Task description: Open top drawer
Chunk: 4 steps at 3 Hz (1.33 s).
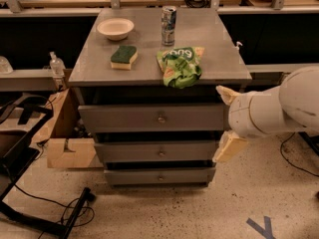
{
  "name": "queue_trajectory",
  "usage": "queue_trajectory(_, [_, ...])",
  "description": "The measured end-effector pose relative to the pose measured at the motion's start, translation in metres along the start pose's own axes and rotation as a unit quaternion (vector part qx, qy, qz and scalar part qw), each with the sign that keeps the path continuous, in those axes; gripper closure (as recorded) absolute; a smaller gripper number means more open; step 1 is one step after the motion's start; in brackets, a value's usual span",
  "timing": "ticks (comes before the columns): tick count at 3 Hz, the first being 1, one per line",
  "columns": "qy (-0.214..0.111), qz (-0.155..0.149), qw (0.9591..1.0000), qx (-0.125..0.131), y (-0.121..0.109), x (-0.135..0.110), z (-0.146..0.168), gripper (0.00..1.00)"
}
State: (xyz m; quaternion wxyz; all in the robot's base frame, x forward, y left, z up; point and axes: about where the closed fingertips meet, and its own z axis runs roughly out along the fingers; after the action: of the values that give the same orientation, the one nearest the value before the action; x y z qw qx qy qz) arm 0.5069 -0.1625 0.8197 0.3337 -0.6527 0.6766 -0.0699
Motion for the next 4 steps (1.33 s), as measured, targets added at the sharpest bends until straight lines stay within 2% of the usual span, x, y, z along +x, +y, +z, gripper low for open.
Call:
queue_trajectory(1, [0.01,0.002,0.9995,-0.029,0.017,0.005,0.026,0.0])
queue_trajectory(2, [0.026,0.0,0.9978,-0.061,0.029,0.019,0.056,0.0])
queue_trajectory(3, [0.055,-0.009,0.9945,-0.089,0.031,0.037,0.078,0.0])
queue_trajectory(4, [0.087,-0.019,0.9901,-0.109,0.021,0.058,0.094,0.0])
